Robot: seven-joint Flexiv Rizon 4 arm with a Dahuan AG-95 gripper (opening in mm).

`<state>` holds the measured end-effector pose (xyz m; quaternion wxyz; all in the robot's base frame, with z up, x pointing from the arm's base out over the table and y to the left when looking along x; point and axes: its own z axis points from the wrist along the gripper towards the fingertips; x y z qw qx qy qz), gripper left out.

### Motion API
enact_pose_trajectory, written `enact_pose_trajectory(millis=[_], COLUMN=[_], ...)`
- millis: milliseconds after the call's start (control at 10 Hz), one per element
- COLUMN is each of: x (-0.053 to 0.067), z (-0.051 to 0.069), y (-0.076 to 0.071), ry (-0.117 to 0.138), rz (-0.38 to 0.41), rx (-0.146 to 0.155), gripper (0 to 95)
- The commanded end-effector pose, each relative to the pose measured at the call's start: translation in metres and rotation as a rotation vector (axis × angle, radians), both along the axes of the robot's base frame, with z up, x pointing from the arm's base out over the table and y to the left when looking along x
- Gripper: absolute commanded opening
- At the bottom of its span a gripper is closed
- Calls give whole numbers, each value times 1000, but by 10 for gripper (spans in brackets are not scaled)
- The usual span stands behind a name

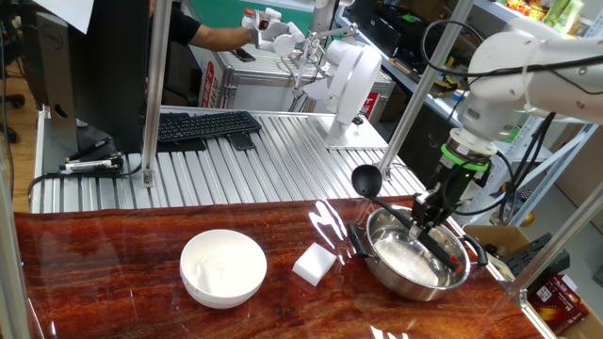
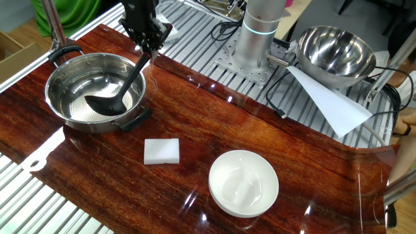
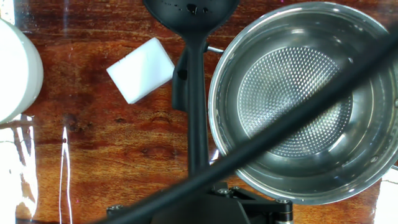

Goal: Scoop water with a large spoon from one bowl to another

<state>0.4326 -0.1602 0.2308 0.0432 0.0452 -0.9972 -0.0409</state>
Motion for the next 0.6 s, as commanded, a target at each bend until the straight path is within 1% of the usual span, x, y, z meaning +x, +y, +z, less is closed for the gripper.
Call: enact_pose_trajectory(millis=[100, 200, 300, 400, 600], x=[2, 3, 5, 7, 8], z=[-1, -2, -4, -7, -7], y=[1, 1, 3, 5, 5], ry=[-1, 16, 26, 23, 17], rz=[-5, -10, -11, -15, -10], rx=[-1, 5, 5, 5, 6], gripper=[0, 0, 0, 0, 0])
